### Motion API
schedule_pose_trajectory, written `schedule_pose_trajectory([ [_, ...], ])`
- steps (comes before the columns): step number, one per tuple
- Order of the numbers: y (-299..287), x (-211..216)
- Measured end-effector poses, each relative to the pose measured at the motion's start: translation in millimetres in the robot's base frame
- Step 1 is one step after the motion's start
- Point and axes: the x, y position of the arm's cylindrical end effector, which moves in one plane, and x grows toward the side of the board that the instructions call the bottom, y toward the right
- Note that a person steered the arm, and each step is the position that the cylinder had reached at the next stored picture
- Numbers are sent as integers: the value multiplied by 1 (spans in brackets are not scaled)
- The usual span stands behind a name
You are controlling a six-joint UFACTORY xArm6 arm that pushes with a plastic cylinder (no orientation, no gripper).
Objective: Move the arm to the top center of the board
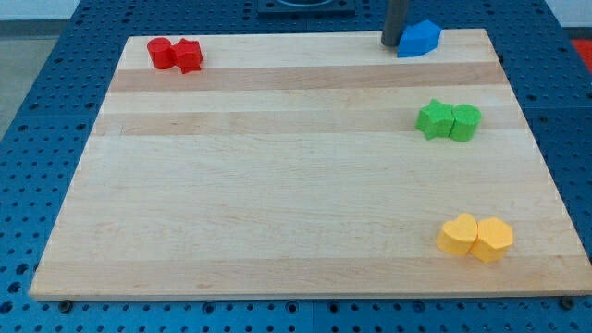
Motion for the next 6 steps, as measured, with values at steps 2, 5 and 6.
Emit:
schedule_pose_trajectory([
  [2,-28,-10],
  [5,-149,-24],
  [6,-178,-22],
])
